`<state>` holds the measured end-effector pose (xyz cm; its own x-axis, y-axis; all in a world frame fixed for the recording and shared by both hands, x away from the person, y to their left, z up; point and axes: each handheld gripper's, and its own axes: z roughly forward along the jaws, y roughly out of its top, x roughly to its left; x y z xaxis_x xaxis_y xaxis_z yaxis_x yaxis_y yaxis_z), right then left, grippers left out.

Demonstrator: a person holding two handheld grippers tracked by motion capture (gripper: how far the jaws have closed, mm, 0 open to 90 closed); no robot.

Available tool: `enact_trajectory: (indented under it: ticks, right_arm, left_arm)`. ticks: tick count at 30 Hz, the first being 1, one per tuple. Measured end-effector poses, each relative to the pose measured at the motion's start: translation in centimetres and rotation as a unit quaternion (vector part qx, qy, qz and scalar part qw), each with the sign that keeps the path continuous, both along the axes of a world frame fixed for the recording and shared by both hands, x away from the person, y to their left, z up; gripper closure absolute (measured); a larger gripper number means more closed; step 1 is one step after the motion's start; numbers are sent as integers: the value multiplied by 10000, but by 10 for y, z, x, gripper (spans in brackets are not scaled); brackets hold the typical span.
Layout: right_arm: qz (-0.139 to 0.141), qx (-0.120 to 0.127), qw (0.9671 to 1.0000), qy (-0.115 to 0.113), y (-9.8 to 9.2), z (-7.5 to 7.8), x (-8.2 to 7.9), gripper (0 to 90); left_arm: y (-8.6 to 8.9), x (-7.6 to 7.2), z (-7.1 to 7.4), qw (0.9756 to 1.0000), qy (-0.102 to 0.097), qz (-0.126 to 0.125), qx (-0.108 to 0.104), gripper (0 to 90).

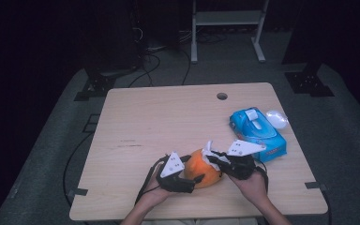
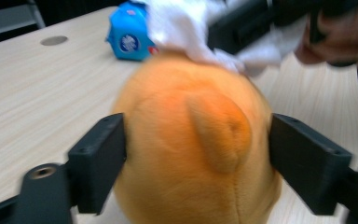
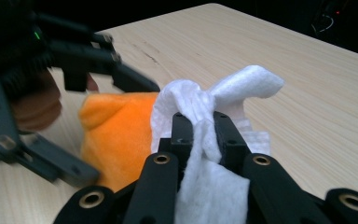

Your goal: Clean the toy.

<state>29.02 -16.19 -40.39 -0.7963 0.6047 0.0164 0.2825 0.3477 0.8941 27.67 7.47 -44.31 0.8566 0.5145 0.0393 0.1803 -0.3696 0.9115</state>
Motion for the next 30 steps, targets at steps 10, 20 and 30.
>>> enact_trajectory:
  ticks: [10,20,30]
  right_arm:
    - [368,-43,9993,-62,17,6,-10,798]
    - [-86,76,9999,117,-10,-5,0,798]
    - [-64,142,9996,230,-11,-11,7,795]
  left_arm:
    - [-6,-9,1,9985,-381,-127,378,291]
    - [2,-1,6,9998,-186,-54,51,160]
    - [9,7,3,9995,0,217,227,272]
